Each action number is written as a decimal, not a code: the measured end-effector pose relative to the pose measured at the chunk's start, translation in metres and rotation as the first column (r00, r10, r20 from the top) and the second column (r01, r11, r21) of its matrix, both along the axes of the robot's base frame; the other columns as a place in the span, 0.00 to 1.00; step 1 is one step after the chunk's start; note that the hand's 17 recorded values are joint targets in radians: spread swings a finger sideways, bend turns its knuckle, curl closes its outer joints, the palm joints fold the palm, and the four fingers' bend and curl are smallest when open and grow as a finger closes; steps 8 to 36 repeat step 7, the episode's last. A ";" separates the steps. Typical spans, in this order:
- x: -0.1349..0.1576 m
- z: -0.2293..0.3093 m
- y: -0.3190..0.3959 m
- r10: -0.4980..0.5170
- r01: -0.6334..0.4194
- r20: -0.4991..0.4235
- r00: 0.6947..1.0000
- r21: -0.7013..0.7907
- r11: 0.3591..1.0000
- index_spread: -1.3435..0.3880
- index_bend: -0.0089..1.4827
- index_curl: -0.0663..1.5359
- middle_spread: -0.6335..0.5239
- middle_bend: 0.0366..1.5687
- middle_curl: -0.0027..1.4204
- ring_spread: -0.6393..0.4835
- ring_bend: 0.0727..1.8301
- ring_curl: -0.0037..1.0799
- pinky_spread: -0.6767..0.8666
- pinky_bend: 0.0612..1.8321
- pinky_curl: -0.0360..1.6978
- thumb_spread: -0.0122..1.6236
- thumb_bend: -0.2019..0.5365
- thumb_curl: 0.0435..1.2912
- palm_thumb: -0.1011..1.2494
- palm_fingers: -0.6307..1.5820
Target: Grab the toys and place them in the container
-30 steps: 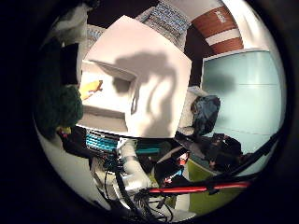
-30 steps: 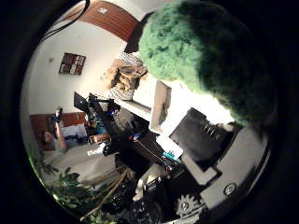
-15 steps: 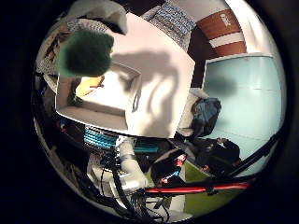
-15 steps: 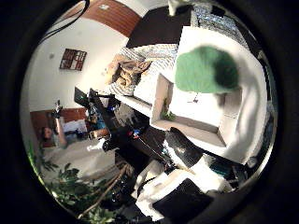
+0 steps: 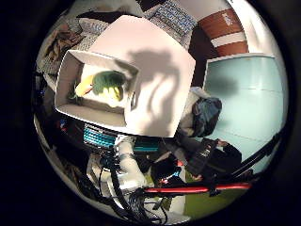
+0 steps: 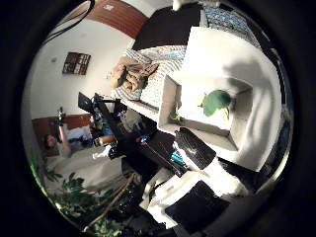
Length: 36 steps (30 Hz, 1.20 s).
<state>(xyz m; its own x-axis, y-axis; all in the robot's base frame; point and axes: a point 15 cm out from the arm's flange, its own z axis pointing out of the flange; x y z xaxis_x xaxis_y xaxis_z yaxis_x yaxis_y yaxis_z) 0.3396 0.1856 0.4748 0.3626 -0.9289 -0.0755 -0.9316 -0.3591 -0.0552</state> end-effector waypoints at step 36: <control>0.001 0.003 -0.006 -0.009 0.009 0.006 1.000 0.002 1.000 0.51 0.12 0.23 0.58 0.10 0.21 0.75 0.21 0.23 0.80 0.40 0.25 0.74 0.25 0.27 0.57 0.34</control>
